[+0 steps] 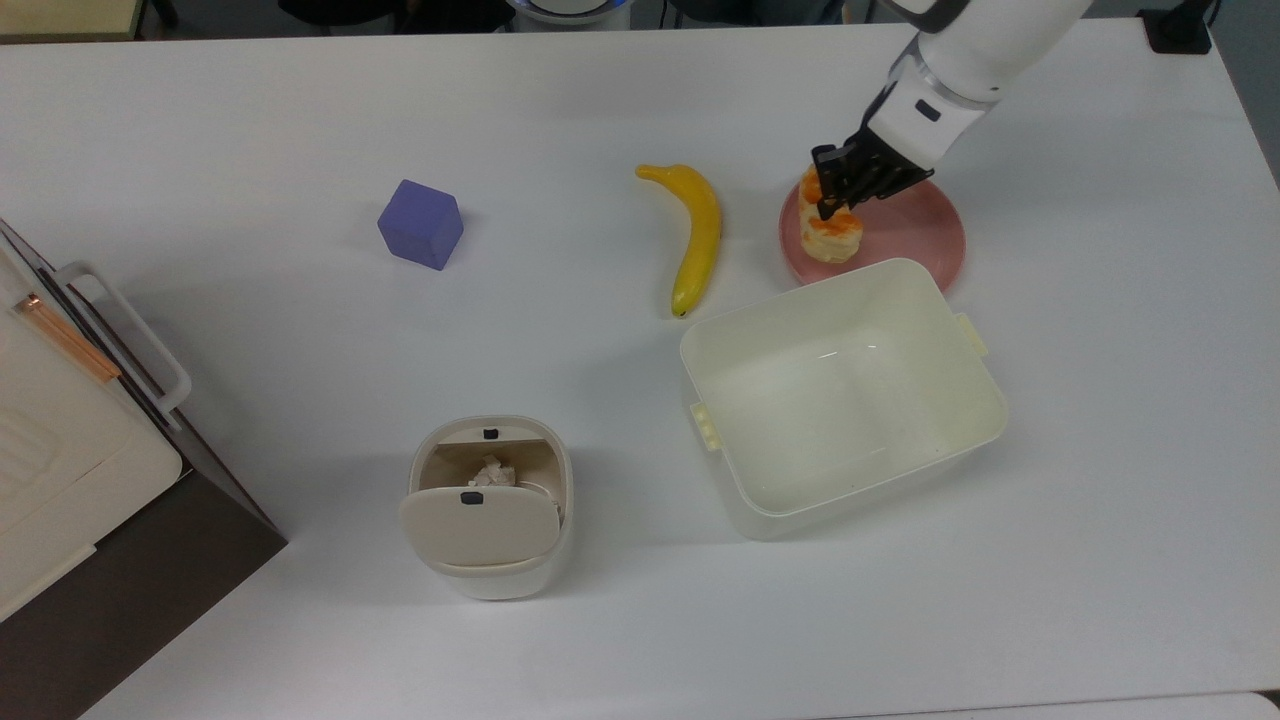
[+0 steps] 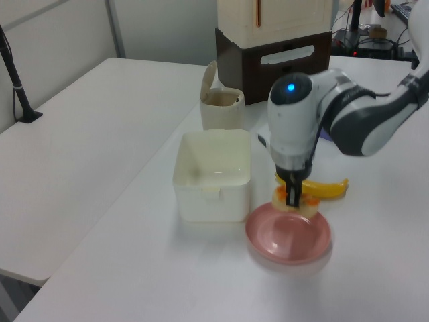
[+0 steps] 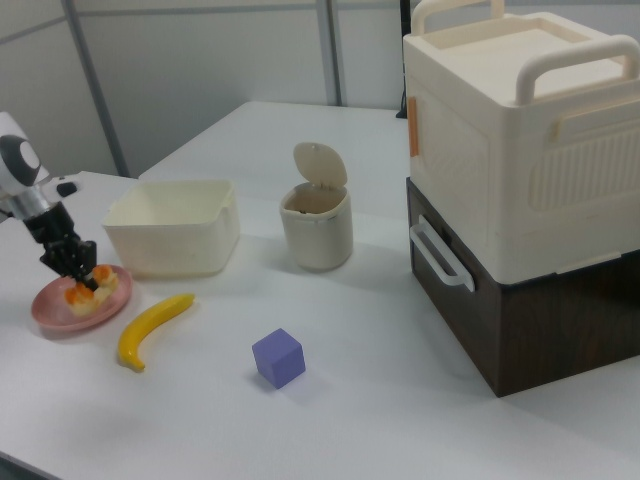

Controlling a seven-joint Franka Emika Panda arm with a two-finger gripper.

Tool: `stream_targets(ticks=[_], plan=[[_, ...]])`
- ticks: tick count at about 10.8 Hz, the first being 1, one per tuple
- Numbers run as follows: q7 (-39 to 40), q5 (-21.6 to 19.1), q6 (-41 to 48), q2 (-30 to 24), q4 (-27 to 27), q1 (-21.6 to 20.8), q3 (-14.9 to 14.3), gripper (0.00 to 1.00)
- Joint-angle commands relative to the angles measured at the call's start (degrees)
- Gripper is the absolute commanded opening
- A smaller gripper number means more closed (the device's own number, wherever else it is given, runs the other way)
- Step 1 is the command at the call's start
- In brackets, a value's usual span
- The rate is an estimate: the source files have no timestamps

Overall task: Put the bread on a plate
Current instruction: 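Lift the bread roll and carry it over the pink plate, then lower the bread roll onto the pink plate and open the gripper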

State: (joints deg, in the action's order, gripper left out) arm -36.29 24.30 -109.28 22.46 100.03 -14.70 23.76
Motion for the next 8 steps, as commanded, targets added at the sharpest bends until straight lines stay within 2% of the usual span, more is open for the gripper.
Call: stream_targets(ticks=[1,3,6,7,8], plan=[[-4.22,0.83,0.04,2.06,-1.24,-2.8,-0.65,0.0],[-6.06,0.57,-0.67,3.03,-4.47,-2.88,-0.65,0.0],[-6.51,0.83,-0.76,3.56,-4.58,-2.88,-0.65,0.0],[-6.51,0.75,-0.84,3.65,-4.49,-2.71,-0.65,0.32],[-6.51,0.92,-0.84,3.73,-4.49,-2.62,-0.65,0.79]])
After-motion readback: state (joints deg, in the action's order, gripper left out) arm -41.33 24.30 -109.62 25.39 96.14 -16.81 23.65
